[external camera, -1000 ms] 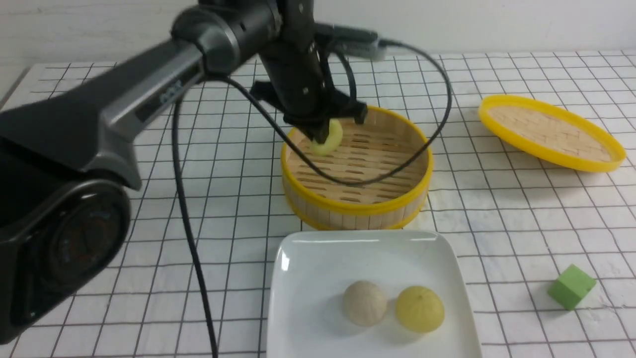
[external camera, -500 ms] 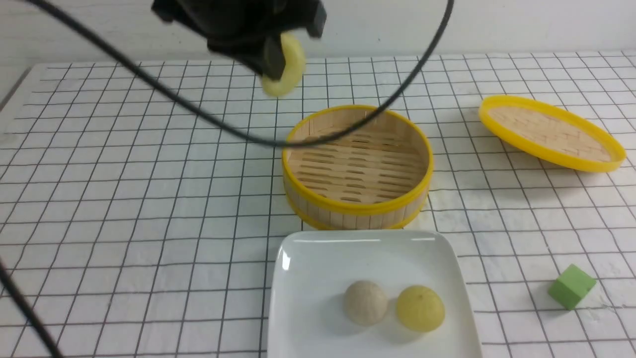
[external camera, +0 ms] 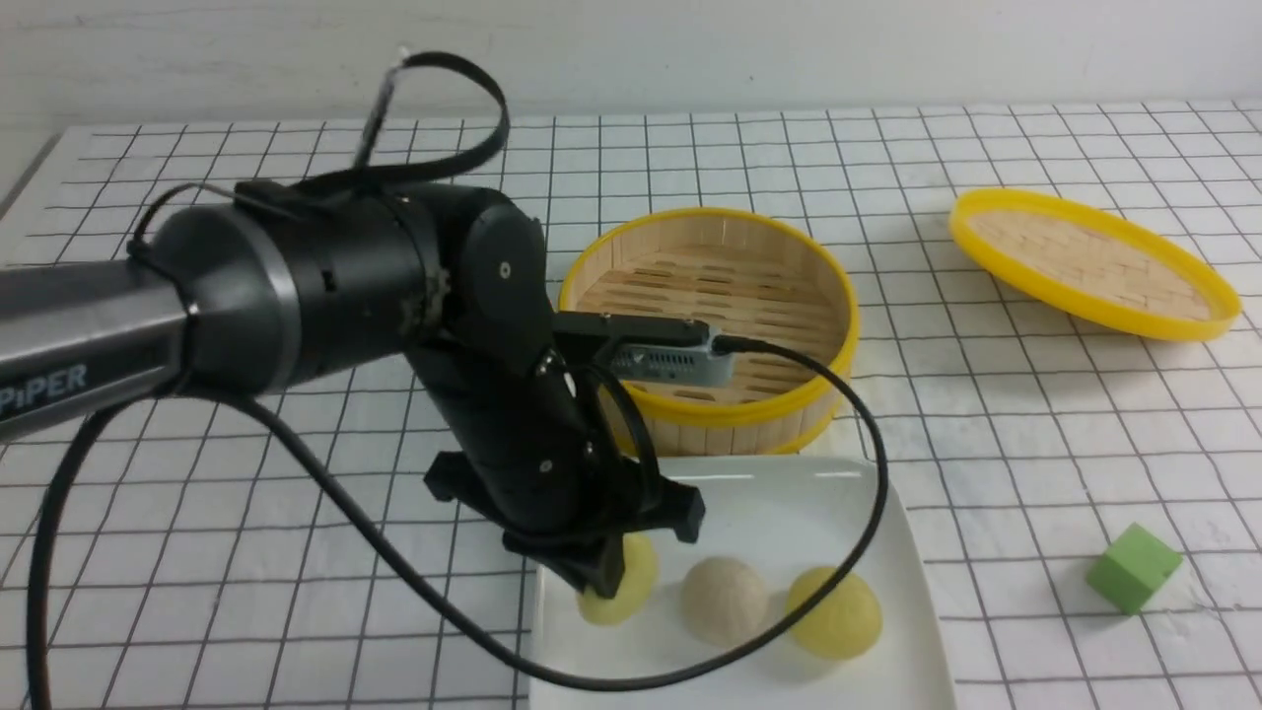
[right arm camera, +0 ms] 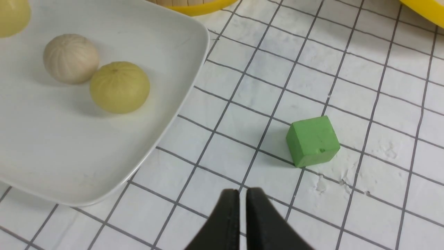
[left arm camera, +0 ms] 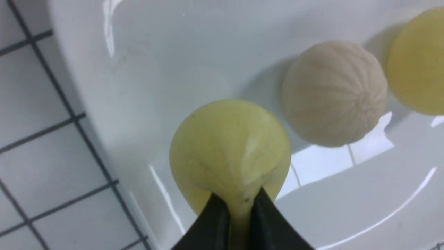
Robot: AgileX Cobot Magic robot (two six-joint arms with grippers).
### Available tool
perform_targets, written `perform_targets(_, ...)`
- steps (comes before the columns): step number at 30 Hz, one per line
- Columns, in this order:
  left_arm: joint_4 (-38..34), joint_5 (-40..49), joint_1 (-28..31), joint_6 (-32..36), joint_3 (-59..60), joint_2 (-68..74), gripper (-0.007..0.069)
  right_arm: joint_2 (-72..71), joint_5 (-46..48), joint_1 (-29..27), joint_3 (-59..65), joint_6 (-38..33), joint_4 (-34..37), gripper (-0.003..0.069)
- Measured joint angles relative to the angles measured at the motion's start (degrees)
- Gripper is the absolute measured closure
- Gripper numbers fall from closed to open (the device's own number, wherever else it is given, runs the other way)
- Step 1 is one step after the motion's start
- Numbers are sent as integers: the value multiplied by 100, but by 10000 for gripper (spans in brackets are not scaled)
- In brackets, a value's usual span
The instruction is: Put the steamed buns into the plate on the white-black tablecloth.
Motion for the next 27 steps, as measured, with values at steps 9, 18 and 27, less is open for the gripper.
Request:
perform_targets(9,21,-377,-114,-32,-77,87,312,0,104,0,-15,0,5,594)
perform_targets(18,245,334,-114,-48,-1058,87,186,-7,1548,0,-978,0,5,590)
perform_targets(27,539,648,-114,-131,-1424,82,217,-860,2752,0,-1809,0,178,584)
